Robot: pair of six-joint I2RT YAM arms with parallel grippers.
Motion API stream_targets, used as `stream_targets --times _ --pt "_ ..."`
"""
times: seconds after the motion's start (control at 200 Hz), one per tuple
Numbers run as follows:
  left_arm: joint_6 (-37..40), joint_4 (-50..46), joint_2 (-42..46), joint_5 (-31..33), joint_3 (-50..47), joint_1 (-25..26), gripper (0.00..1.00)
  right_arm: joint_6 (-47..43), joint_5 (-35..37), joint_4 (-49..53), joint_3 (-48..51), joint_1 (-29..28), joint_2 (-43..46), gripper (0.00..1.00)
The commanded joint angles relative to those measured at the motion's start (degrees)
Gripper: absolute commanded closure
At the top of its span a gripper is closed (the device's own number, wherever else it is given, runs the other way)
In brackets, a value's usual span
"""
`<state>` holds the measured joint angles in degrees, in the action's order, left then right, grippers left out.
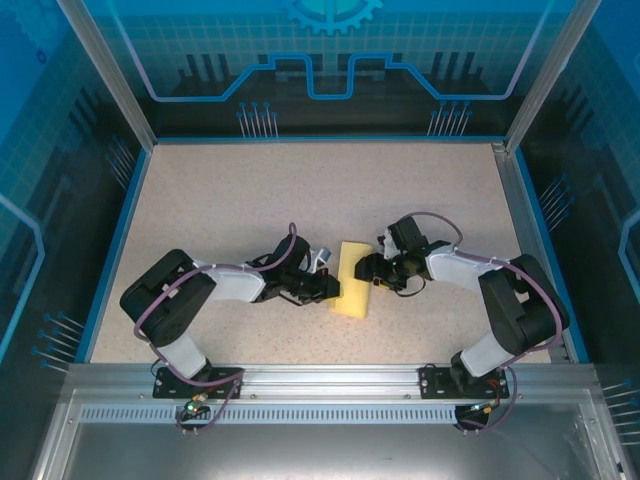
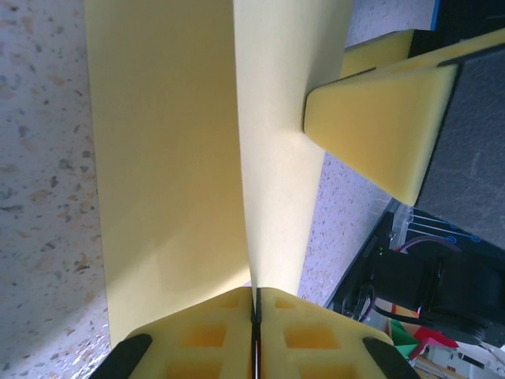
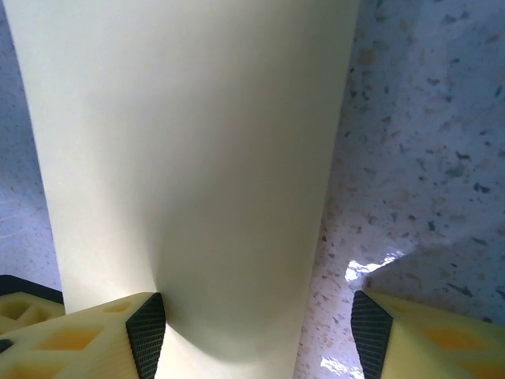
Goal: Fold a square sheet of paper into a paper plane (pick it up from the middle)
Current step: Fold the square sheet of paper in half at the center of the table.
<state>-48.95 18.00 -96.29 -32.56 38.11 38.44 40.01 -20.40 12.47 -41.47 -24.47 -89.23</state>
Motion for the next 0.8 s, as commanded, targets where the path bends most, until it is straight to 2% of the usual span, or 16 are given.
stream_targets --times 0.0,0.12,0.26,0.34,0.385,0.625,0.795 --pt "2.3 -2.8 1.0 1.3 1.7 0.4 0.86 -0.6 2.0 2.2 -0.8 -1.3 0.0 0.35" --pt "3.1 -4.2 0.9 2.2 2.4 0.4 0.84 -0.3 1.9 1.7 -0.7 -2.0 -0.1 0.36" --pt "3.5 -5.0 1.5 3.0 2.7 0.5 0.77 0.7 6.3 3.5 -1.0 -2.0 0.8 0.38" --pt "3.9 -7.0 3.3 5.4 2.3 0.4 0.70 1.6 8.7 4.6 -1.2 -1.4 1.1 0.38" --pt "4.5 -9.0 4.8 7.4 2.2 0.4 0.61 1.9 9.2 4.7 -1.1 -0.9 1.1 0.38" --pt "6.1 -17.9 12.2 17.6 1.3 0.3 0.55 1.2 8.9 6.2 -3.1 -0.4 -1.2 0.38" --pt "6.6 -20.6 14.6 21.1 1.3 0.2 0.53 -0.7 9.9 9.1 -4.9 -0.8 -2.8 0.38"
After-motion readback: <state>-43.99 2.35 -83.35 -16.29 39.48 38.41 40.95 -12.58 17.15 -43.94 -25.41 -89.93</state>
